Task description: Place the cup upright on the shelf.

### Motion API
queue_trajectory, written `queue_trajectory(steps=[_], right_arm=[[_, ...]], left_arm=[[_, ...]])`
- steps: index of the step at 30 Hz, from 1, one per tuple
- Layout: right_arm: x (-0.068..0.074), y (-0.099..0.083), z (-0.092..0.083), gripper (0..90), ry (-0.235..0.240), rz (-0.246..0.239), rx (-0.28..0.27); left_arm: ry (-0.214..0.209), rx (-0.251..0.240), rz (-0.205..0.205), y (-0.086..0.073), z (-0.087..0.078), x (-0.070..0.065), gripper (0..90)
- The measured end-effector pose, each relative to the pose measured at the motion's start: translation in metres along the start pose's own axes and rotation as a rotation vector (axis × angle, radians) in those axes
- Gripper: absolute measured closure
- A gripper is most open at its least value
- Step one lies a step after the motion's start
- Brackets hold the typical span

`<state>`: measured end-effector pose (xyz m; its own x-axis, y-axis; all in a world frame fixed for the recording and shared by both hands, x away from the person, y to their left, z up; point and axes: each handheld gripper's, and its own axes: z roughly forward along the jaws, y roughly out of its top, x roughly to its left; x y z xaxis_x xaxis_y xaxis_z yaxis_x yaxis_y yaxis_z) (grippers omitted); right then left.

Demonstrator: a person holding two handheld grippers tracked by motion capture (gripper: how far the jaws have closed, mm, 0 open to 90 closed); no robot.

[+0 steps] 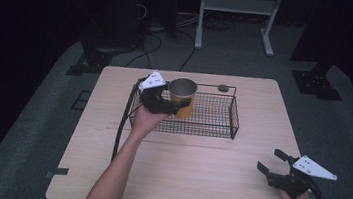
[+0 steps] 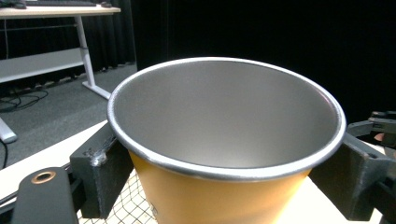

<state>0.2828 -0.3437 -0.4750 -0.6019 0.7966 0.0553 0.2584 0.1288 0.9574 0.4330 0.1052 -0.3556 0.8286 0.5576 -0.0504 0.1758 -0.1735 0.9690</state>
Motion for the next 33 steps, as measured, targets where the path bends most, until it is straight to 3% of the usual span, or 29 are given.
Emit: queue_trajectory(steps=[15, 18, 33], right_arm=[[-0.001, 0.0, 0.0, 12.9, 0.0, 0.007, 0.002], [-0.001, 0.0, 0.0, 12.9, 0.002, 0.006, 0.002], [-0.001, 0.0, 0.0, 12.9, 0.002, 0.007, 0.001]], left_arm=[[-0.023, 0.042, 0.011, 0.001, 0.023, 0.016, 13.5], [-0.061, 0.05, -0.007, -0.001, 0.033, 0.021, 13.5], [-0.105, 0.134, 0.002, -0.015, 0.06, 0.034, 13.4]])
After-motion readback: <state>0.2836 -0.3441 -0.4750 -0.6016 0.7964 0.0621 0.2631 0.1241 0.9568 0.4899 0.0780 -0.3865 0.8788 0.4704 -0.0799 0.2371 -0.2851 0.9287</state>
